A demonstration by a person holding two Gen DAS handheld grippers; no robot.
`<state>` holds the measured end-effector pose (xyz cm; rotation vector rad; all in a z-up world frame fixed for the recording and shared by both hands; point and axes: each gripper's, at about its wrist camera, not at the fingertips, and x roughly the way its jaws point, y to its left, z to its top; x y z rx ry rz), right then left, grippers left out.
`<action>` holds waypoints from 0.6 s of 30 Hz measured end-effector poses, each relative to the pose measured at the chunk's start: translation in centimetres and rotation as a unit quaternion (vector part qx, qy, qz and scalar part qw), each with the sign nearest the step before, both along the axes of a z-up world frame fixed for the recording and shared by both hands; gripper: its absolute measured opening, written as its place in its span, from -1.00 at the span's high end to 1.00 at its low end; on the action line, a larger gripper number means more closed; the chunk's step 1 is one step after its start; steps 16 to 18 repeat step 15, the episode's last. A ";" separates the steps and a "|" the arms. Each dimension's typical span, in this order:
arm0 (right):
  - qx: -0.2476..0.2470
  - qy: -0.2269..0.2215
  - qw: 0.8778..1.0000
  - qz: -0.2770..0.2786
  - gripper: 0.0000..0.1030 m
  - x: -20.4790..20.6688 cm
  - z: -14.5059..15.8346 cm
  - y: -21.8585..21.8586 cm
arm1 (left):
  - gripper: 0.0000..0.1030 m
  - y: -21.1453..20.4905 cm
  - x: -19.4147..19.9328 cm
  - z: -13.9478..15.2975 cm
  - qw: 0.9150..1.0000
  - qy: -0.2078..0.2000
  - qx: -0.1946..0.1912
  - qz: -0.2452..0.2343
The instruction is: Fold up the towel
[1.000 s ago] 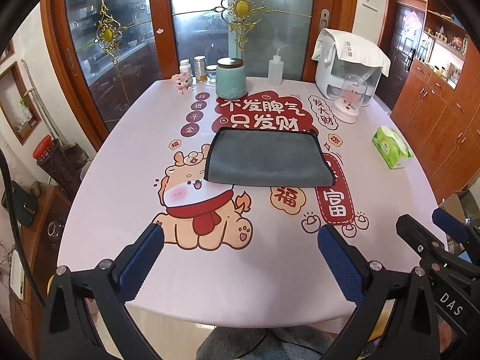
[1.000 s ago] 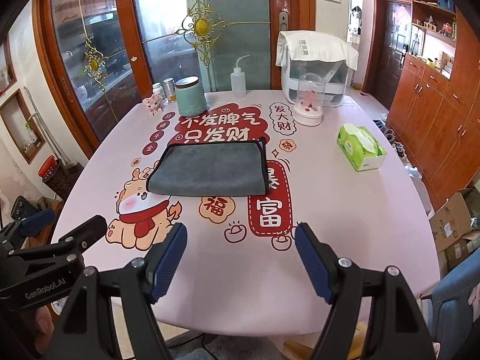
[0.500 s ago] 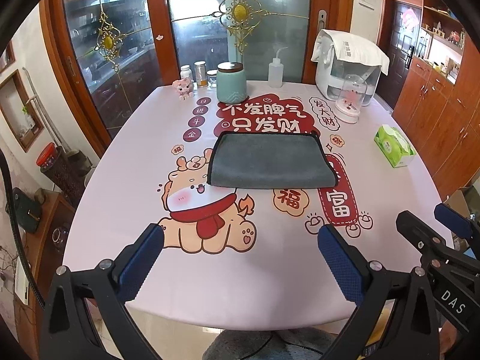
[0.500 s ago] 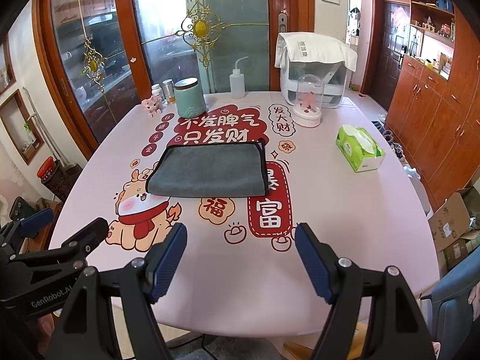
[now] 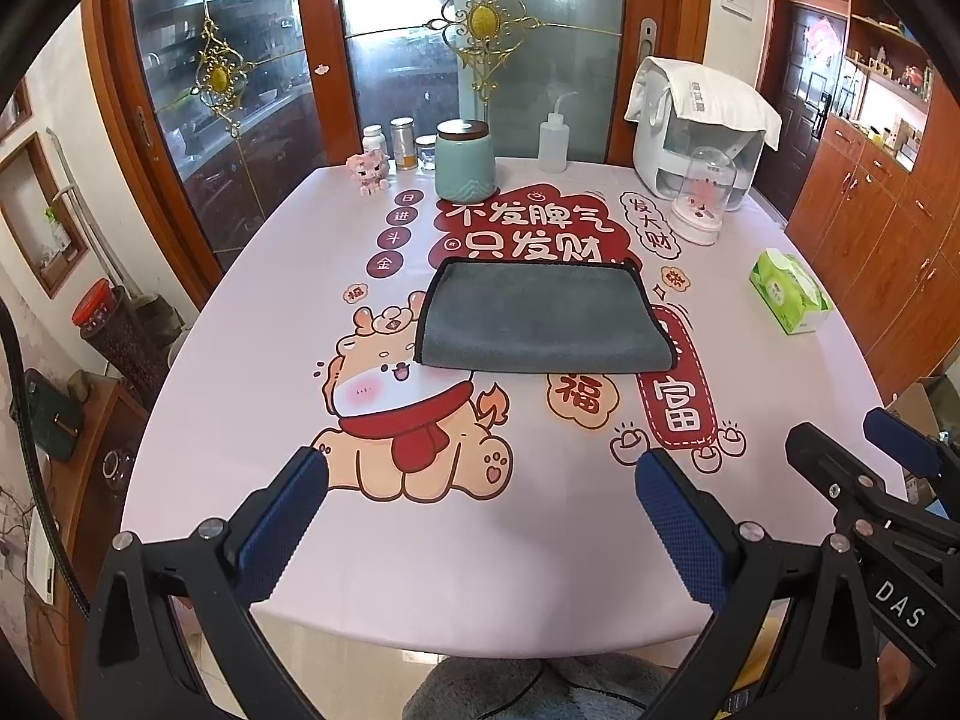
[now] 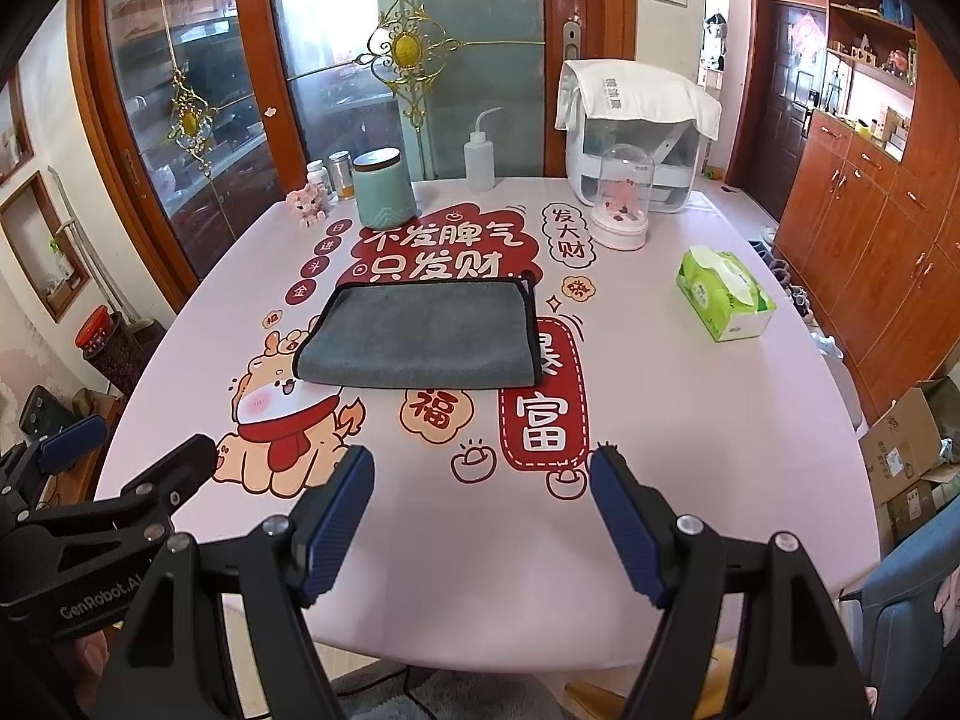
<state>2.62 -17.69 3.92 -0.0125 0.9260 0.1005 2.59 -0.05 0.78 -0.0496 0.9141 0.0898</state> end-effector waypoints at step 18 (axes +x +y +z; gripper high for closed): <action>0.001 0.007 1.000 -0.001 -0.46 0.2 -0.5 -0.2 | -0.98 -0.4 0.4 -0.6 1.000 0.009 -0.005 -0.004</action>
